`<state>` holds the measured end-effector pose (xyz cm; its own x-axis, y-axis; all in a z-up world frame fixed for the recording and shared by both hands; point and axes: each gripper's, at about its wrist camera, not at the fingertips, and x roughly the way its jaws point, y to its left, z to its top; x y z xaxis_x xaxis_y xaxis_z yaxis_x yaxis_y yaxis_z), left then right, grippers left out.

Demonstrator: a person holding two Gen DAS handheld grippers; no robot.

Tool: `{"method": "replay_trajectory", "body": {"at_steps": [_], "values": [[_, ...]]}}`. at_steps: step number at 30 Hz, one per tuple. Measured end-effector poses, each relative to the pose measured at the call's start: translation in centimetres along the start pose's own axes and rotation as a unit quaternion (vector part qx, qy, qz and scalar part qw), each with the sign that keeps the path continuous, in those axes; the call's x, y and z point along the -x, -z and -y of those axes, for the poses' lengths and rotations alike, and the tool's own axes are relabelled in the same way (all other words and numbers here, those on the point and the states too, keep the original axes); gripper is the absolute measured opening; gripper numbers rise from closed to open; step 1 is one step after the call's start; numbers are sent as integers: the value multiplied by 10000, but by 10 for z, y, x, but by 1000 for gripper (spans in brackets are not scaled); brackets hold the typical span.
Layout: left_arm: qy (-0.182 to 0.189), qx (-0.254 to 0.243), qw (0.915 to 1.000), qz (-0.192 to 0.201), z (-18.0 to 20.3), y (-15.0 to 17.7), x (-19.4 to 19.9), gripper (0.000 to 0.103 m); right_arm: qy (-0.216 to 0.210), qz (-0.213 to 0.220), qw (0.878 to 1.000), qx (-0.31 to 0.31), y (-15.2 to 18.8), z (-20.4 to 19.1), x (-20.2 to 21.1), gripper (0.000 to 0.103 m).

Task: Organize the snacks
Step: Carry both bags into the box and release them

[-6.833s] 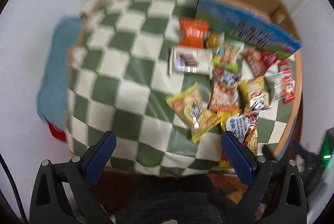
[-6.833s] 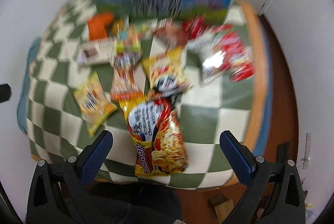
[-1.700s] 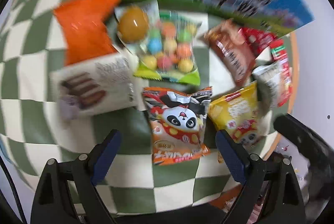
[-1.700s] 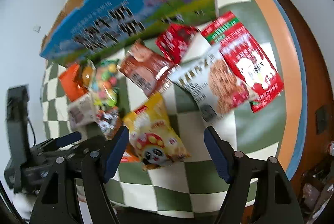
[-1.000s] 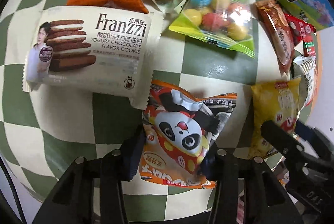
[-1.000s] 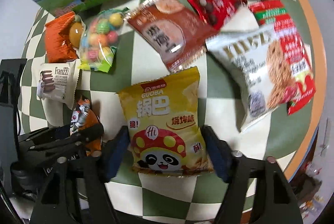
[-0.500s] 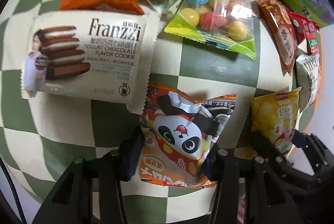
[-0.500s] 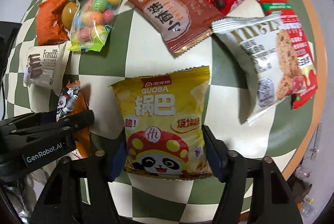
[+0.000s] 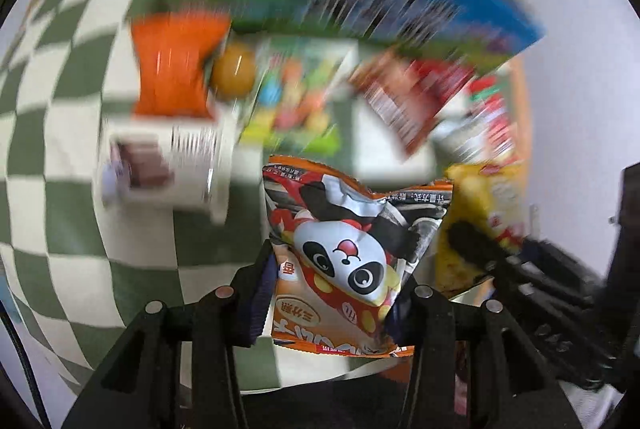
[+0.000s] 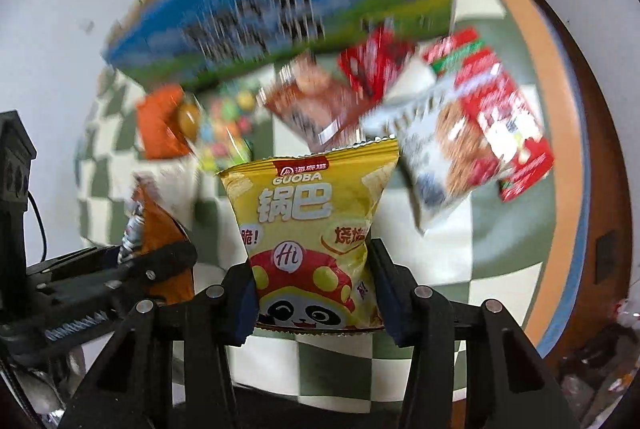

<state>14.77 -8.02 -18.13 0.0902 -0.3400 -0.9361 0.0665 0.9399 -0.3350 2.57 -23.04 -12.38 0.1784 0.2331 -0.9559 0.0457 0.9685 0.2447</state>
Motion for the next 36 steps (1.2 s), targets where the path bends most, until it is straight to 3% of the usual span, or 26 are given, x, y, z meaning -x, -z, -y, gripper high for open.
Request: {"method": "replay_trajectory", "body": {"at_steps": [3, 6, 10, 14, 19, 23, 30, 32, 33, 36], "values": [[209, -143, 9988, 408, 20, -32, 41, 42, -238, 329, 9991, -114, -31, 0, 36, 51], [280, -225, 9968, 716, 27, -71, 68, 43, -474, 747, 9959, -188, -84, 0, 68, 51], [127, -265, 9957, 877, 33, -132, 81, 43, -366, 1133, 9928, -109, -151, -4, 86, 52], [-311, -224, 9963, 775, 23, -197, 68, 43, -153, 1108, 9936, -170, -227, -5, 71, 52], [-746, -90, 9966, 326, 1, -247, 31, 43, 199, 726, 9967, -316, -302, 5, 29, 52], [-1044, -95, 9944, -102, -15, -268, -6, 43, 380, 456, 9975, -382, -333, 12, 3, 52], [-1295, 13, 9902, -516, -41, -275, -53, 44, 595, 189, 9971, -441, -361, 24, -33, 54], [-1274, 131, 9901, -570, -45, -275, -56, 44, 652, 100, 9966, -494, -366, 25, -44, 75], [-1250, 191, 9904, -555, -46, -276, -58, 52, 647, 96, 9965, -515, -363, 27, -43, 86], [-1081, 274, 9924, -513, -47, -277, -57, 69, 654, 74, 9968, -458, -360, 22, -46, 90]]}}
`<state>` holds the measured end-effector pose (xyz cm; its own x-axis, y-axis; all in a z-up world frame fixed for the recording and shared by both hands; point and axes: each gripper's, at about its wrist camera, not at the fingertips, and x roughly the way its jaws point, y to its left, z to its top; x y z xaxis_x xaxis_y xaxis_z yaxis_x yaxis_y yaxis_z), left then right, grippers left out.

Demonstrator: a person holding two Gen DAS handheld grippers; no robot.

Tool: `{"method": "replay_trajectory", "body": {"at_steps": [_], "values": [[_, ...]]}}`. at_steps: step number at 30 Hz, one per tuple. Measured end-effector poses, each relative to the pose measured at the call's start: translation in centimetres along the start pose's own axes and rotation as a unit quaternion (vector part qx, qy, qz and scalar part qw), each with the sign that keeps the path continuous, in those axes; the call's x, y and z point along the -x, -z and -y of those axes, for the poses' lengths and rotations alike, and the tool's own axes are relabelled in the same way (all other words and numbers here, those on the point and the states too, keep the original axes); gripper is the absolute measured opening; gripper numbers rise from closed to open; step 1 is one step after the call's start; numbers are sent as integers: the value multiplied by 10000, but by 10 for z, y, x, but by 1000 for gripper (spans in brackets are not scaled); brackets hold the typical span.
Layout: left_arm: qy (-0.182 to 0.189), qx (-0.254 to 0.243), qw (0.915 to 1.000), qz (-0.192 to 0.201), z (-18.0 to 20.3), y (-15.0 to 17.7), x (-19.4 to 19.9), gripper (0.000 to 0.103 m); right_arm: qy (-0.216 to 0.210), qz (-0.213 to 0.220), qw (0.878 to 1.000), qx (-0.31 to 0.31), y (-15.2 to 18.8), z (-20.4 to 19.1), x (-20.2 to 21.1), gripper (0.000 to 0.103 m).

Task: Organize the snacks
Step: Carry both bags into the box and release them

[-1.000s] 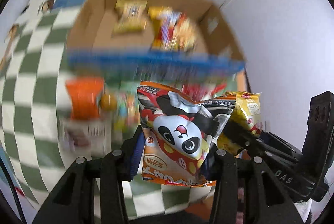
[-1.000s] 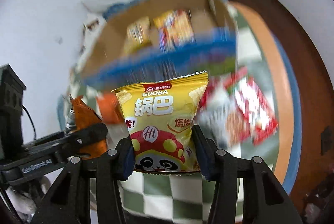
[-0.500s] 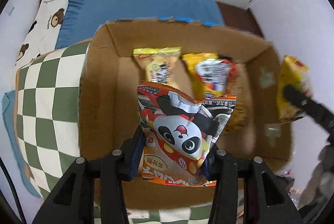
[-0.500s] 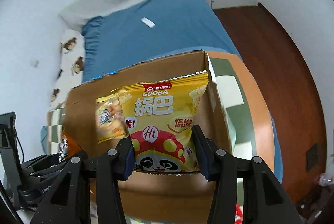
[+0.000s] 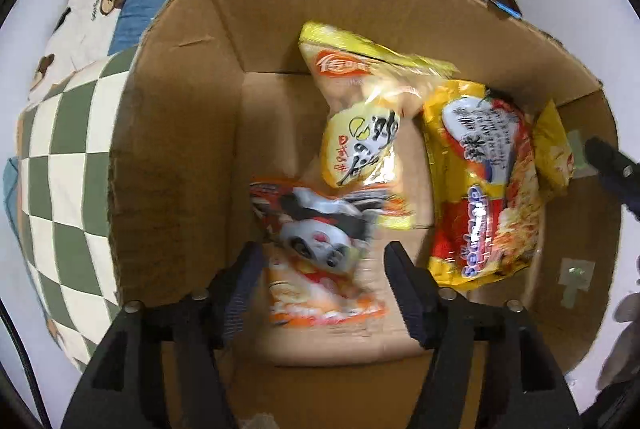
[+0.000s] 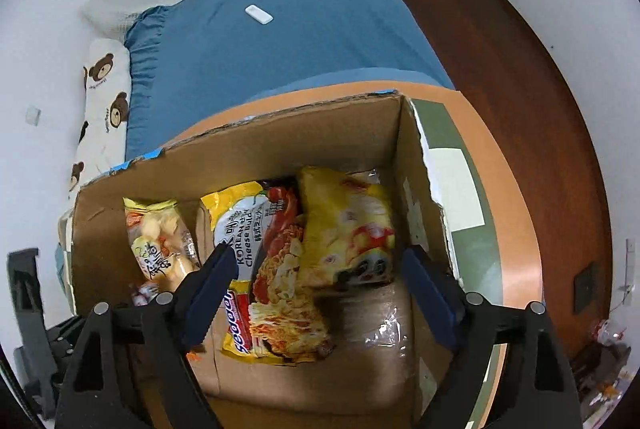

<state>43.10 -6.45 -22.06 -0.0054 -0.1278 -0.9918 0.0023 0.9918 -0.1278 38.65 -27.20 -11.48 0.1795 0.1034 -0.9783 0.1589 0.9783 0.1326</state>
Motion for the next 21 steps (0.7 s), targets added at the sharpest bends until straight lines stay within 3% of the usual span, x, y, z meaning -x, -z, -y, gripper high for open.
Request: {"method": "replay_trajectory", "body": {"at_steps": [1, 3, 11, 21], "values": [[36, -20, 10000, 30, 2, 1, 1, 74, 38, -4, 10000, 66, 1, -3, -1, 92], [-65, -92, 9999, 131, 6, 1, 6, 93, 65, -28, 9999, 129, 4, -5, -2, 94], [-114, -113, 9984, 547, 12, 17, 30, 93, 180, 25, 9989, 432, 29, -5, 13, 94], [-187, -145, 9902, 1375, 18, 69, 75, 93, 187, 500, 9957, 751, 88, -9, 54, 94]]}}
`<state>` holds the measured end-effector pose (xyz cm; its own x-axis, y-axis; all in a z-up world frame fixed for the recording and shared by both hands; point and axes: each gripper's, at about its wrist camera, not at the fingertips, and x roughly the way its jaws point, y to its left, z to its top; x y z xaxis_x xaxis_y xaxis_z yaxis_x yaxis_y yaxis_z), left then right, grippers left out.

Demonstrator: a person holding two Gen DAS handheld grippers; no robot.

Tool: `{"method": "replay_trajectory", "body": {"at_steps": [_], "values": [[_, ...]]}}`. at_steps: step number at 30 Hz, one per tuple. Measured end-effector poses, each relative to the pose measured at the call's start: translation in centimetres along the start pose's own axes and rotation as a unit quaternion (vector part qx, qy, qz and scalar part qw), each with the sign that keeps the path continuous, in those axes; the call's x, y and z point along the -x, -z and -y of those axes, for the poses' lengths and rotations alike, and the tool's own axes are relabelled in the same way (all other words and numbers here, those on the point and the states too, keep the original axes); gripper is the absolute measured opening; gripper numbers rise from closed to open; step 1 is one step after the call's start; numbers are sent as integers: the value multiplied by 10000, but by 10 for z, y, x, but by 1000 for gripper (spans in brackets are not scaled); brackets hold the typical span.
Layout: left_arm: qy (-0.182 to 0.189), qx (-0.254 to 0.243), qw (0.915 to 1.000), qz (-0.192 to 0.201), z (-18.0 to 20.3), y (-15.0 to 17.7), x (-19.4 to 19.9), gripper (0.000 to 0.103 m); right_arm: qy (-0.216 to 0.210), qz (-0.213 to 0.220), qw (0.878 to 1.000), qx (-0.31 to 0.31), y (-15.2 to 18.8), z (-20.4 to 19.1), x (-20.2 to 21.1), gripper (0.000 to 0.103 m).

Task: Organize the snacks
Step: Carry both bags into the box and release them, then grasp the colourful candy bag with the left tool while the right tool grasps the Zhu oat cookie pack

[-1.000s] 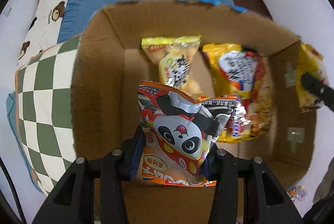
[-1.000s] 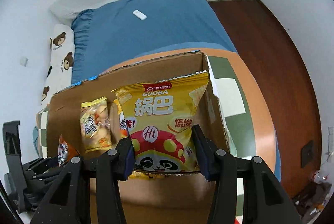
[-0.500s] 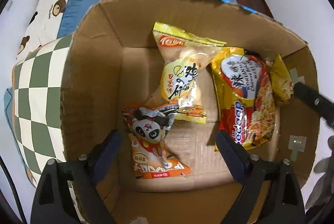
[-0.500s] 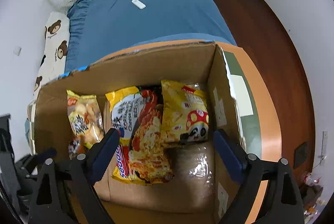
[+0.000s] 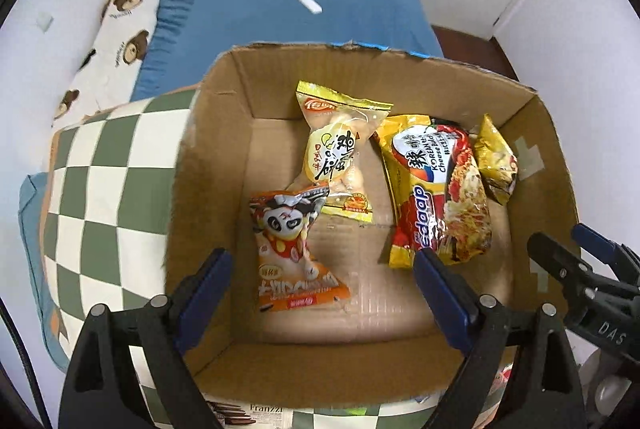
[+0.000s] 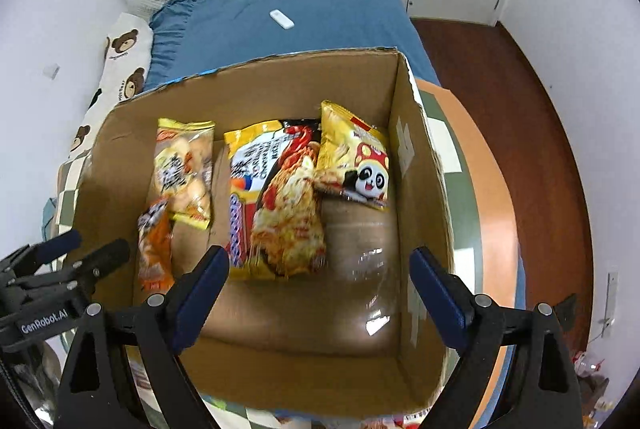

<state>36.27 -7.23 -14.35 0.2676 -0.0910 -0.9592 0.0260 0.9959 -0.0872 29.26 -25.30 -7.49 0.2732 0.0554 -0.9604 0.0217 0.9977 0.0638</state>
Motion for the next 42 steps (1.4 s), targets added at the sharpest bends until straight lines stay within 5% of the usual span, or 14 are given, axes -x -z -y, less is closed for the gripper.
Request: {"method": "replay_trajectory", "body": {"at_steps": [18, 28, 33, 42], "values": [[134, -111, 9932, 1152, 8, 74, 115, 93, -274, 1144, 9928, 235, 77, -17, 130, 94], [250, -100, 9862, 1633, 6, 111, 159, 98, -692, 1334, 9886, 53, 118, -14, 170, 94], [133, -48, 9920, 1252, -5, 128, 127, 103, -763, 750, 9938, -313, 142, 9, 127, 94], [-116, -139, 9997, -171, 4, 151, -1, 102, -609, -138, 9928, -1026, 181, 61, 27, 85]]}}
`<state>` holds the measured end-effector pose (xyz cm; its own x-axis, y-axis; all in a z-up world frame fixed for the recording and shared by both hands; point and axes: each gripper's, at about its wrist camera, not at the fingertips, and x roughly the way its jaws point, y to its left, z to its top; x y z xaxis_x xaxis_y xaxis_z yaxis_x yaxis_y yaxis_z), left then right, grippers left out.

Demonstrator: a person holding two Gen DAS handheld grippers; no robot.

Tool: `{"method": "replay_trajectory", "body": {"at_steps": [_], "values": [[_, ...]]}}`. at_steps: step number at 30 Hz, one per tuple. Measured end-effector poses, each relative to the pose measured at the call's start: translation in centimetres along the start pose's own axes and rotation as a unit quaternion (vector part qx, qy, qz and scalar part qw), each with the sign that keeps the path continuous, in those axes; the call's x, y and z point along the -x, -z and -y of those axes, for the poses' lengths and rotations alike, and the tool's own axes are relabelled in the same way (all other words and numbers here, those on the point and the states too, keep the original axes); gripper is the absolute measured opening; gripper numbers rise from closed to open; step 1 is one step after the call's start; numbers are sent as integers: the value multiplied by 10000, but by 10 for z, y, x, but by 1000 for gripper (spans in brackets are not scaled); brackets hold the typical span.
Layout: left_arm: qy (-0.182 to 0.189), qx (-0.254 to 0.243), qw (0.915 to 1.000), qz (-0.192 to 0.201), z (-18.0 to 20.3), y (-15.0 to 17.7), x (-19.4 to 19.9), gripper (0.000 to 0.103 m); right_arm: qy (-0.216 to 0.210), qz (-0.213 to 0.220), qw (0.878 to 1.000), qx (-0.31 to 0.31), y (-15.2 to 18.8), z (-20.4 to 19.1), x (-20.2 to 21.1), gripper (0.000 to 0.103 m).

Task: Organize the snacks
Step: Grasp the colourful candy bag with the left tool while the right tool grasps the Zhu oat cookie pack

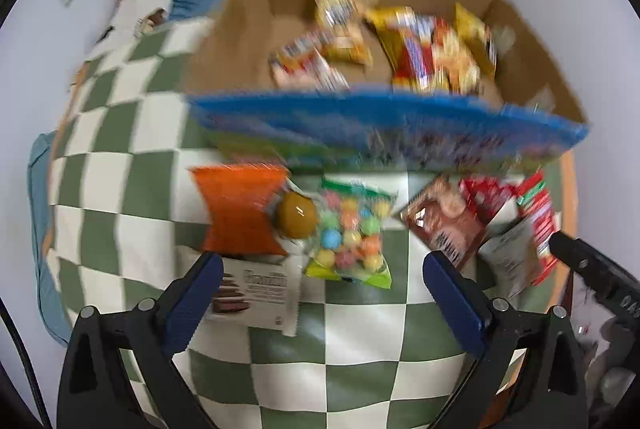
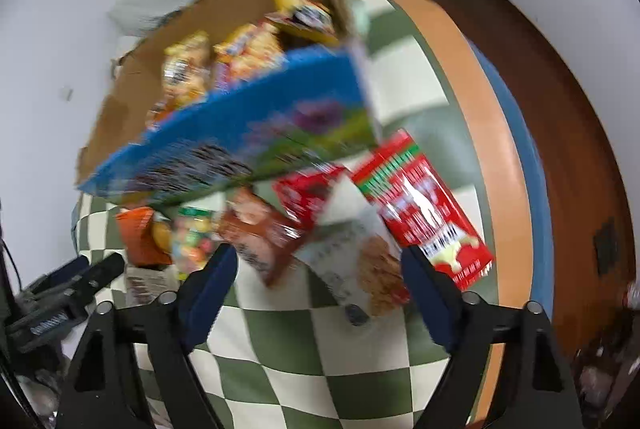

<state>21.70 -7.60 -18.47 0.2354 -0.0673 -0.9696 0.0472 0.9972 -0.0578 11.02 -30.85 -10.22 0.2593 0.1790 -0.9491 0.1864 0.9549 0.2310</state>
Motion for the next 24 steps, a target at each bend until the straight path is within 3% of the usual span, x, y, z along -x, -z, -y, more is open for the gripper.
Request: {"method": "replay_trajectory", "body": {"at_steps": [4, 6, 8, 11, 14, 15, 17, 20, 24], "values": [[-55, -202, 9985, -508, 17, -6, -46, 99, 48, -201, 9974, -690, 6, 34, -20, 85], [-37, -248, 9976, -643, 22, -9, -63, 99, 48, -139, 9974, -701, 7, 40, -24, 85], [-80, -364, 9969, -689, 28, -11, -72, 95, 164, -18, 9997, -204, 8, 31, -23, 85], [-188, -586, 9953, -742, 36, -12, -82, 86, 363, -363, 9958, 759, 10, 6, -35, 85], [-282, -735, 9940, -757, 42, -11, -88, 61, 815, -638, 9822, 1566, 15, -14, -57, 85], [-336, -771, 9941, -688, 42, -10, -89, 53, 920, -693, 9783, 1724, 17, -18, -64, 84], [-316, -753, 9941, -713, 41, -7, -89, 49, 998, -801, 9749, 1820, 20, -21, -78, 60], [-204, -580, 9950, -788, 35, 10, -84, 48, 1028, -840, 9780, 1610, 28, -18, -82, 55], [117, -213, 9931, -1145, 24, 55, -82, 48, 733, -1087, 9842, 1187, 56, -11, -78, 54]]}}
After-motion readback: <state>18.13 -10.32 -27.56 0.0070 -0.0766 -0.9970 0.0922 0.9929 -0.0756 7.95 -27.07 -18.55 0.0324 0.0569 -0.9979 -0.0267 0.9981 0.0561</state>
